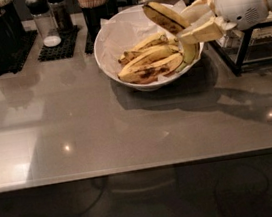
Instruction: Pick banana from white bowl
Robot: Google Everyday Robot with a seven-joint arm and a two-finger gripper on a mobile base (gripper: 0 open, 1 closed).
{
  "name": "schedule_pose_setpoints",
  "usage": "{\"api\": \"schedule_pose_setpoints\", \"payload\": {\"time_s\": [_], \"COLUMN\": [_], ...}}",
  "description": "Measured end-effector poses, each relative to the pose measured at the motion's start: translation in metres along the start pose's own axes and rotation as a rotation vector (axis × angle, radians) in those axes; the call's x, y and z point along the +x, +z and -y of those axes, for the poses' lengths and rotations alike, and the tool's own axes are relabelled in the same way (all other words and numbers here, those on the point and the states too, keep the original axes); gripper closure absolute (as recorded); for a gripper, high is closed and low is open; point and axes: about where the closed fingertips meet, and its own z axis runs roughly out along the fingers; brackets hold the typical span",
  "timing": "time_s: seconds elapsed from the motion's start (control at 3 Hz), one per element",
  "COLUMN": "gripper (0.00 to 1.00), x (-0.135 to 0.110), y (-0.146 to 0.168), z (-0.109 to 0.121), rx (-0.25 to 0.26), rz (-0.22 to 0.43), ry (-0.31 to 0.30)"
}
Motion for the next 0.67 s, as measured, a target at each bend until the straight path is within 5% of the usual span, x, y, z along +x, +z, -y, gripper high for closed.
{"api": "schedule_pose_setpoints", "payload": {"time_s": [0.67], "gripper": [1.00], "x": [0.0085], "y": [-0.0144], "z": [-0.0144], "rx": [0.073], "rz": [0.048], "ry": [-0.001]}}
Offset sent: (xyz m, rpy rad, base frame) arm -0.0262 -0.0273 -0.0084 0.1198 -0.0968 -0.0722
